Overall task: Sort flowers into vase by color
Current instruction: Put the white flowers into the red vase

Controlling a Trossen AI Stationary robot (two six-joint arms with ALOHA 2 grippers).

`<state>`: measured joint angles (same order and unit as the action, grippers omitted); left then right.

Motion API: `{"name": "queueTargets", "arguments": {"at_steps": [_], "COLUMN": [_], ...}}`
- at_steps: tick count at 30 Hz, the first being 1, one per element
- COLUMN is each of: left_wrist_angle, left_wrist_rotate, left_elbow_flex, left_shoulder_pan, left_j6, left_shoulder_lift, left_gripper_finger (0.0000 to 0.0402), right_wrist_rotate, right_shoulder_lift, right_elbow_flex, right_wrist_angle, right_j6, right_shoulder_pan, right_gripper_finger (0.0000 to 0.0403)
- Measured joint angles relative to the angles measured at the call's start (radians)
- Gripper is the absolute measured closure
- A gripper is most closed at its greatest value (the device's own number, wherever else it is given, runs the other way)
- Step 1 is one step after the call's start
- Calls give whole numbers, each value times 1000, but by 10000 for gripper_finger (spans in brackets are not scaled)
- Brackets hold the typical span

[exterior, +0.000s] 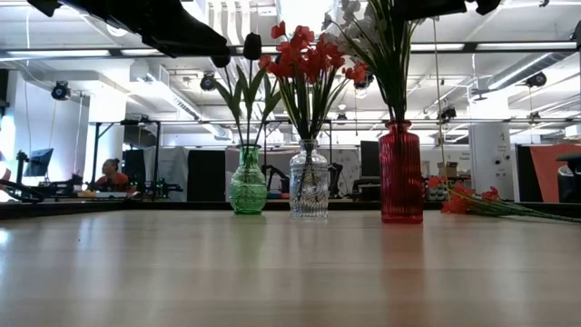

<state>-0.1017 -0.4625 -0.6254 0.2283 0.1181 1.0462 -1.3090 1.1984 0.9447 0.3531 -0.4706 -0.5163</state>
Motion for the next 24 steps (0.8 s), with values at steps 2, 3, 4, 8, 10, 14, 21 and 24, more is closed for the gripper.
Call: {"name": "queueTargets", "arguments": {"at_steps": [2, 3, 4, 8, 10, 14, 21, 24], "left_wrist_angle": [0, 1, 1, 4, 8, 8, 8, 8], "left_wrist_rotate": [0, 0, 0, 0, -1, -1, -1, -1], "left_elbow_flex": [0, 0, 0, 0, 0, 0, 0, 0], "left_shoulder_pan": [0, 0, 0, 0, 0, 0, 0, 0], "left_j6": [0, 0, 0, 0, 0, 0, 0, 0], "left_shoulder_lift": [0, 0, 0, 0, 0, 0, 0, 0], "left_gripper_finger": [182, 182, 182, 182, 182, 182, 182, 182], "right_wrist_rotate": [0, 0, 1, 7, 13, 27, 33, 51], "right_shoulder_lift": [0, 0, 0, 0, 0, 0, 0, 0], "right_elbow_flex": [0, 0, 0, 0, 0, 0, 0, 0], "right_wrist_angle": [0, 0, 0, 0, 0, 0, 0, 4], "right_j6": [2, 5, 9, 10, 10, 0, -9, -27], "right_shoulder_pan": [0, 0, 0, 0, 0, 0, 0, 0], "right_gripper_finger": [315, 322, 329, 348, 355, 360, 360, 360]}}
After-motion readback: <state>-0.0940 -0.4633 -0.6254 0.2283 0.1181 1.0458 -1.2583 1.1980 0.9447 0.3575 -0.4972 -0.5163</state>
